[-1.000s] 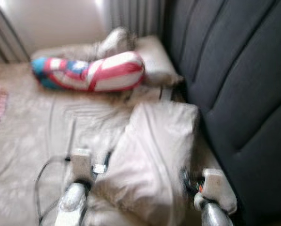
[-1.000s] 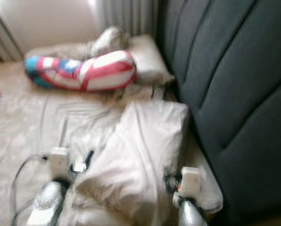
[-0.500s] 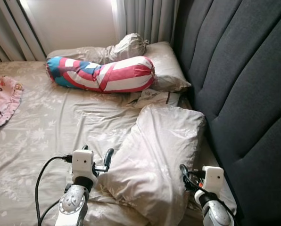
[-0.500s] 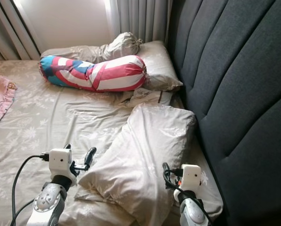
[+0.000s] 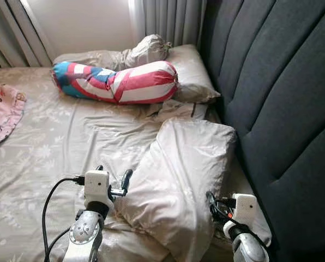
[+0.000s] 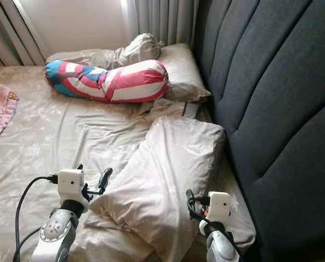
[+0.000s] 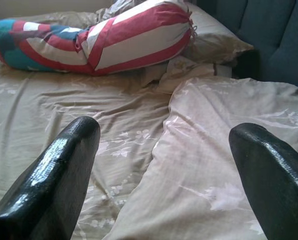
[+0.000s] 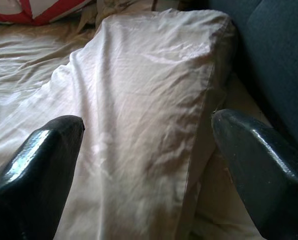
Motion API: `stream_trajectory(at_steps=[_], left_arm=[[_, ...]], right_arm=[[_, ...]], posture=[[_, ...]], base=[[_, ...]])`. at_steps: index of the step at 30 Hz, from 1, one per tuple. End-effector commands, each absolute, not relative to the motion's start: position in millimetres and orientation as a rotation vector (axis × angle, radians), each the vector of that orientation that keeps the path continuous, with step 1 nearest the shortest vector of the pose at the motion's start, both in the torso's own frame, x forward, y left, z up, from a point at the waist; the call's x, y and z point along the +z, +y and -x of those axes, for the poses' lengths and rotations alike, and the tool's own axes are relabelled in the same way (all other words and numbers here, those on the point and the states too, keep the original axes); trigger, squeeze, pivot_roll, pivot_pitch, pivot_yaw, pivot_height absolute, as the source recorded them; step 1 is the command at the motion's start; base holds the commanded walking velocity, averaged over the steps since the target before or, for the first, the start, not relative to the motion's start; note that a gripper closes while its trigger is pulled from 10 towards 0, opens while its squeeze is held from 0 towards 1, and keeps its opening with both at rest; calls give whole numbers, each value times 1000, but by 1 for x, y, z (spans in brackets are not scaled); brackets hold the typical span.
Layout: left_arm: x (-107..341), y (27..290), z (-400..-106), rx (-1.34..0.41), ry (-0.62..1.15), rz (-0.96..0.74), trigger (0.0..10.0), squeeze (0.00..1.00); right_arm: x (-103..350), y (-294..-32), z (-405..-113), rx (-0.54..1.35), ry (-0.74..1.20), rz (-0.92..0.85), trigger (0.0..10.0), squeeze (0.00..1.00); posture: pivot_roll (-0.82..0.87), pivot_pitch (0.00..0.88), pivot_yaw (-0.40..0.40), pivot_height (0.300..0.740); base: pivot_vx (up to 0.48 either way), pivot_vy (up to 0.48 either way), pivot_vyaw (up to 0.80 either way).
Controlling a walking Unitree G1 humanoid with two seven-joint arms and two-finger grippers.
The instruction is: Clean up the room
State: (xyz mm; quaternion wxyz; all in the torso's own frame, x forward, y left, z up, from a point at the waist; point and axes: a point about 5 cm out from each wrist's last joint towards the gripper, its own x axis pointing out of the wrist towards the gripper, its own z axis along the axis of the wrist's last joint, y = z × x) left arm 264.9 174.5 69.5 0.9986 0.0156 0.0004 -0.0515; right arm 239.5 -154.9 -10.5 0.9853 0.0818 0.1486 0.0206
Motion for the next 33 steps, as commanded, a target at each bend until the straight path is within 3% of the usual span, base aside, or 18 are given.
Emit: stream_trajectory(at_steps=[1, 16, 21, 33], left_arm=[[67, 173, -266, -108, 21, -19, 10000, 0], [67, 173, -266, -106, 20, -20, 10000, 0], [68, 172, -266, -103, 20, -20, 10000, 0], [70, 171, -268, -103, 12, -14, 10000, 0]], right_arm=[[-13, -155, -239, 43, 318, -149, 10000, 0], [-22, -153, -236, 39, 383, -128, 10000, 0], [-18, -151, -236, 60, 341, -142, 10000, 0], [-16, -150, -239, 64, 326, -161, 10000, 0]], posture=[[-96, 56, -32, 666], [-95, 59, -31, 666], [-93, 60, -33, 632], [-92, 58, -35, 632]], base=[[0, 0, 0], [0, 0, 0], [0, 0, 0], [0, 0, 0]])
